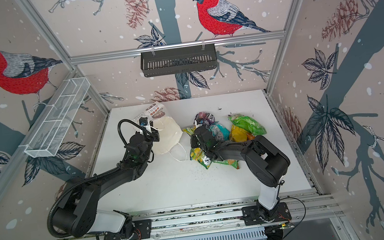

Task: Take the snacks out of the paper bag
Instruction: Place the snack at the top-center of the table.

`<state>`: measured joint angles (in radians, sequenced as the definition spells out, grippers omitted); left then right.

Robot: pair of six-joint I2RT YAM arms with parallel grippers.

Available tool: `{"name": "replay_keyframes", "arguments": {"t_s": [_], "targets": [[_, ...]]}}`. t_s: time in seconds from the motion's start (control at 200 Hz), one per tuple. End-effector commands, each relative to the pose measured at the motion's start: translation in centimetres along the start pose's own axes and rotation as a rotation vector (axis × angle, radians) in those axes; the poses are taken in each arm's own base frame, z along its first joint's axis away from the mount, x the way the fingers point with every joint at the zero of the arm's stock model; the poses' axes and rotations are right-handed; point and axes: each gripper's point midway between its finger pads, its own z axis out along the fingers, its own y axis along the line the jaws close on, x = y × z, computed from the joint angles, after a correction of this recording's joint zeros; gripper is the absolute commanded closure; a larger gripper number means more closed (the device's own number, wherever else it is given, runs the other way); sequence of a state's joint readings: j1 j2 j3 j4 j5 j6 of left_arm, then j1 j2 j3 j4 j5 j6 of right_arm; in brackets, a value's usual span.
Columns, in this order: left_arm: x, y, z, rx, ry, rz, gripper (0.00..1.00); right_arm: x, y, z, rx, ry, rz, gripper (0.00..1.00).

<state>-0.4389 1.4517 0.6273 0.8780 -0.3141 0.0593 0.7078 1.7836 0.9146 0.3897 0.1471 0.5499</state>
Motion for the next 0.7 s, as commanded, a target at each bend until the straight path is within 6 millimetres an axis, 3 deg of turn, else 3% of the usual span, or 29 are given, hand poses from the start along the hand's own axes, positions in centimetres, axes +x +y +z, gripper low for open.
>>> {"name": "replay_keyframes", "arguments": {"t_s": [0.0,0.14,0.165,0.215,0.24,0.485,0.695], "targets": [[-1.6,0.1,0.0,0.003,-0.058,-0.024,1.00,-0.3,-0.9,0.3,0.050,-0.014,0.010,0.99],[-1.4,-0.1,0.1,0.008,-0.051,-0.026,1.00,-0.1,-1.2,0.3,0.063,-0.013,0.013,0.84],[-1.3,-0.1,0.2,0.008,-0.050,-0.027,1.00,-0.2,-1.3,0.3,0.066,-0.015,0.014,0.77],[-1.3,-0.1,0.2,0.009,-0.050,-0.028,1.00,-0.2,-1.5,0.1,0.075,-0.018,0.018,0.50],[-1.3,-0.1,0.2,0.009,-0.050,-0.028,1.00,-0.2,-1.6,0.0,0.079,-0.022,0.020,0.45],[-1.2,-0.2,0.3,0.016,-0.043,-0.031,1.00,-0.9,-1.7,-1.0,0.078,-0.053,0.034,0.24],[-1.1,-0.1,0.1,0.010,-0.045,-0.030,1.00,-1.9,-1.7,-2.4,0.088,-0.092,0.040,0.14]]}}
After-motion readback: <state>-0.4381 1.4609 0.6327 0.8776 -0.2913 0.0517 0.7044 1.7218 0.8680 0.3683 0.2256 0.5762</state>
